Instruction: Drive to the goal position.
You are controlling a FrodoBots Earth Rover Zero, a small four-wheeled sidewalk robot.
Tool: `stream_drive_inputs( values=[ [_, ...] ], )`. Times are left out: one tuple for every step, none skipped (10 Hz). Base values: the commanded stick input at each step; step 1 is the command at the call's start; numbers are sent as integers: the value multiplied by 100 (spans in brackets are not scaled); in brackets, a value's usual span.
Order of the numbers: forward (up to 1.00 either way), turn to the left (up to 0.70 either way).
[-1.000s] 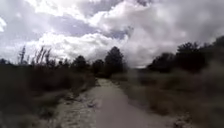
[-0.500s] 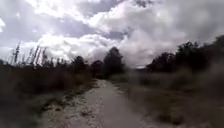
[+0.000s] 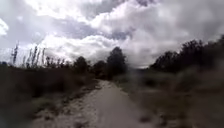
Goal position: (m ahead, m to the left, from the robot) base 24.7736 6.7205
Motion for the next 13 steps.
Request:
stream_drive_inputs(
  values=[
    [59,15],
    [59,15],
    [59,6],
    [59,1],
    [59,1],
    [59,1],
    [59,1],
    [59,1],
    [59,1],
    [59,1],
    [59,1],
    [59,1],
    [59,10]
  ],
)
